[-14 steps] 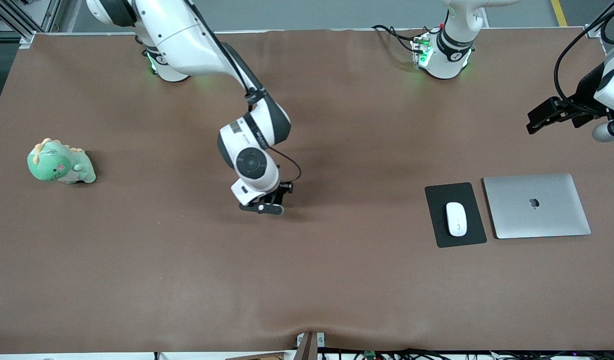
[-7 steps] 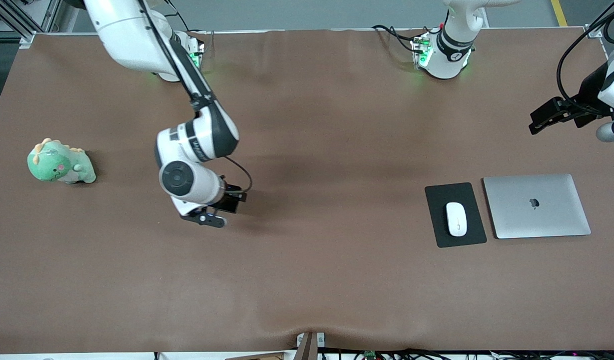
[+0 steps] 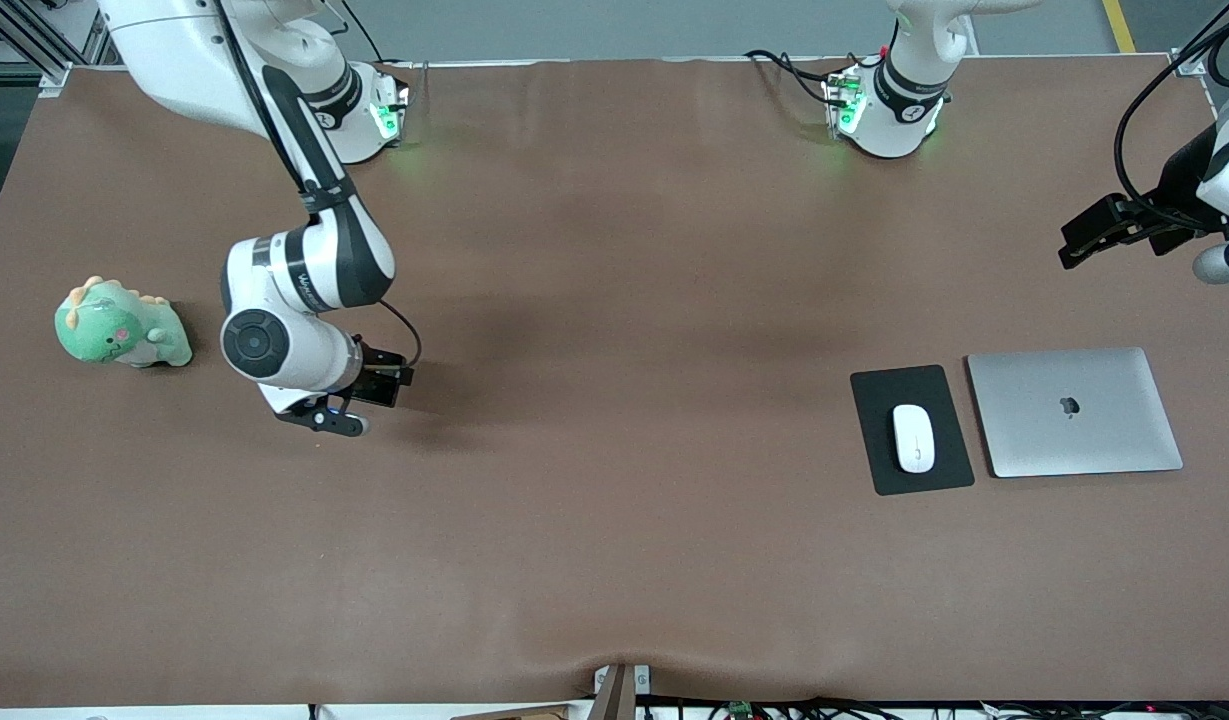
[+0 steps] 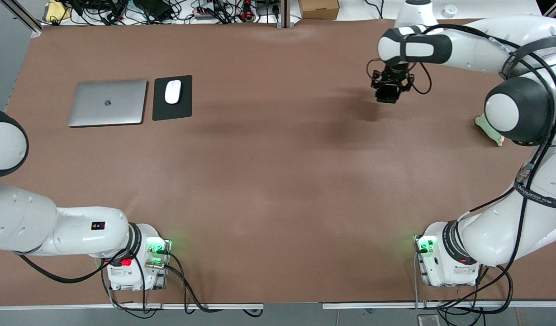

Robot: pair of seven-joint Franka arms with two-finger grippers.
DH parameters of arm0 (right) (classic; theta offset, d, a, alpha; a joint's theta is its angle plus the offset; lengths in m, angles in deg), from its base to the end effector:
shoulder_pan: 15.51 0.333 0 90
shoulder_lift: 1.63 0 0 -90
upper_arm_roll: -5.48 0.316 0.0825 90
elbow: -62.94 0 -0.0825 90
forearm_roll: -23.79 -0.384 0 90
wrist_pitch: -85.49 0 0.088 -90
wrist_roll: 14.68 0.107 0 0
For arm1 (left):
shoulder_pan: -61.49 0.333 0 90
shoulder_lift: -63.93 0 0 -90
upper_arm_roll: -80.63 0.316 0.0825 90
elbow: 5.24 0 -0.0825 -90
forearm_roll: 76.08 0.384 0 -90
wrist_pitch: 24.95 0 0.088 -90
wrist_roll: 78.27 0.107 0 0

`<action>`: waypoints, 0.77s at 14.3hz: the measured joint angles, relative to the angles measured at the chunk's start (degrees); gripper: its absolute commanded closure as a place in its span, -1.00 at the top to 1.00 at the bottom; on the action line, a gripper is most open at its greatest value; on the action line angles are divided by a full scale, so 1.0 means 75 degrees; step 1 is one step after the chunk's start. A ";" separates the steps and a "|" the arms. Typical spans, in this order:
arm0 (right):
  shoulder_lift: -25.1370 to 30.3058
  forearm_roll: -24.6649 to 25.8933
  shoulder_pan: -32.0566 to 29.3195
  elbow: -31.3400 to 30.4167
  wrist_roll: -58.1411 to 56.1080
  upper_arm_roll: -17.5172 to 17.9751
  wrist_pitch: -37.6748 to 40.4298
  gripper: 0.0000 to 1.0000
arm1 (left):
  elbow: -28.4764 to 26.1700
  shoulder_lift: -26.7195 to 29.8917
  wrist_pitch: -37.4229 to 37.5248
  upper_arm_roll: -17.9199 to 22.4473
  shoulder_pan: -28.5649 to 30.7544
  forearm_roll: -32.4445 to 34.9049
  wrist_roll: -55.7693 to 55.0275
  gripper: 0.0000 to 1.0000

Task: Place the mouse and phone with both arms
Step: 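Carry the phone with the right gripper toward the green plush toy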

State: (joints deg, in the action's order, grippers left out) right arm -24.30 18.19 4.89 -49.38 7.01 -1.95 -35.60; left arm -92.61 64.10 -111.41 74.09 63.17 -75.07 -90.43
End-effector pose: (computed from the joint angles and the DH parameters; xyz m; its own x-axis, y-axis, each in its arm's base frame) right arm 0.5714 0.1383 0.2564 0.9511 -0.2096 -0.2268 -0.1990 -0.9776 0.0692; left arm 0.5459 -0.0445 0.6423 0.9917 0.1281 -0.0089 0.1279 -0.9916 -0.0203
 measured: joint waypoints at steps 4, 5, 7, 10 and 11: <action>0.0405 0.0018 -0.0804 -0.0750 -0.1238 -0.0012 -0.0448 -1.00 | 0.0007 0.0000 -0.0001 0.0000 -0.0001 0.0000 0.0000 1.00; 0.0520 0.0020 -0.1000 -0.0910 -0.1506 -0.0014 -0.0499 -1.00 | 0.0011 0.0000 -0.0007 0.0000 -0.0001 0.0000 0.0000 1.00; 0.0723 0.0023 -0.1348 -0.1175 -0.2008 -0.0016 -0.0588 -1.00 | 0.0012 -0.0005 -0.0010 0.0000 -0.0001 0.0000 0.0000 1.00; 0.0909 0.0025 -0.1935 -0.1537 -0.2890 -0.0021 -0.0778 -1.00 | 0.0012 -0.0016 -0.0011 0.0006 0.0003 0.0000 0.0000 1.00; 0.0938 0.0026 -0.2139 -0.1674 -0.3185 -0.0022 -0.0924 -1.00 | 0.0012 -0.0020 -0.0011 0.0009 0.0003 0.0000 0.0000 1.00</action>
State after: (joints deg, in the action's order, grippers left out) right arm -17.27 18.38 -11.15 -61.93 -16.88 -2.12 -42.53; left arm -92.52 63.95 -111.50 74.16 63.19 -75.08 -90.43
